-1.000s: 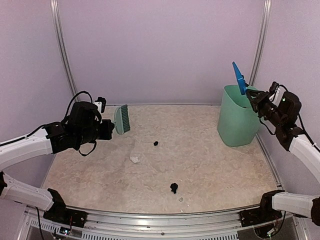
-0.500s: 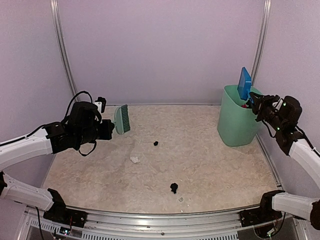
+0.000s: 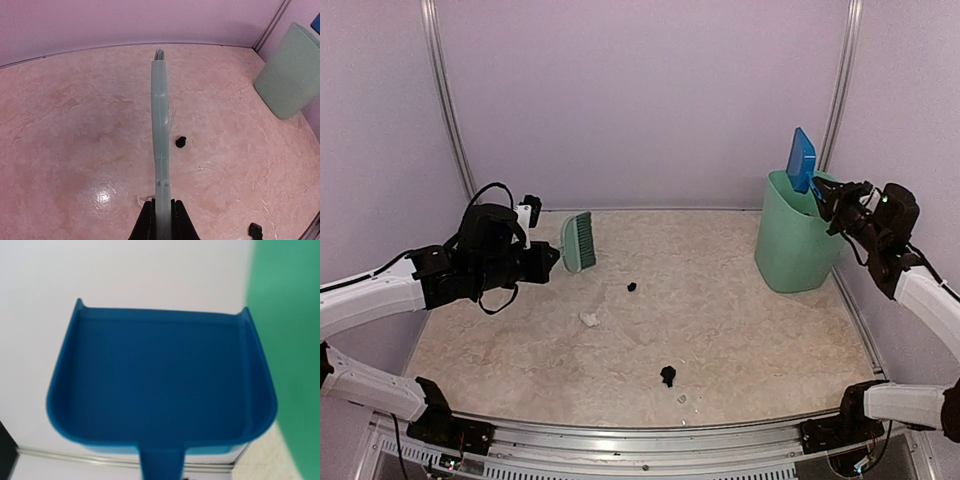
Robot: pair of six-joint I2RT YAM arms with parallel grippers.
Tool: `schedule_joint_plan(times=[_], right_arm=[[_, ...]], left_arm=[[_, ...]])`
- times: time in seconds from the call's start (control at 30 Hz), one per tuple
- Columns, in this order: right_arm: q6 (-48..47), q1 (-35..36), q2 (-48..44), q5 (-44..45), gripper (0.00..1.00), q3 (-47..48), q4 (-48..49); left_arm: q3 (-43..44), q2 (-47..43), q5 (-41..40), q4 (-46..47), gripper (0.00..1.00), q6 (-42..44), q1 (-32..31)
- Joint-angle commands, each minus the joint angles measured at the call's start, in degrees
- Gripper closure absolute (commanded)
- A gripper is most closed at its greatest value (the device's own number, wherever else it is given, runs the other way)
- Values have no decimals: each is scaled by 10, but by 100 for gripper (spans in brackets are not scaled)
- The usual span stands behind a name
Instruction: Sweep away the paper scraps from the table
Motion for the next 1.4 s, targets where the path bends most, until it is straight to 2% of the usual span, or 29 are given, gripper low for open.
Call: schedule_joint_plan(times=[0.0, 0.13, 0.27, 0.43, 0.63, 0.97, 1.37], right_arm=[[-135, -7, 15, -28, 100, 60, -19], [-224, 2, 48, -75, 100, 101, -32], [-328, 38, 94, -120, 100, 151, -69], [-440, 106, 132, -86, 100, 200, -138], [-493, 142, 143, -36, 100, 210, -177], [-515, 146, 135, -28, 100, 191, -196], [-529, 146, 132, -24, 100, 184, -195]], left_arm=[[12, 8, 99, 36, 98, 30, -32], [28, 36, 182, 47, 98, 48, -66], [38, 63, 255, 51, 98, 65, -85], [41, 96, 320, 57, 98, 88, -107], [36, 120, 376, 54, 100, 110, -139], [29, 139, 342, 20, 100, 103, -164], [30, 181, 284, -13, 100, 90, -165]])
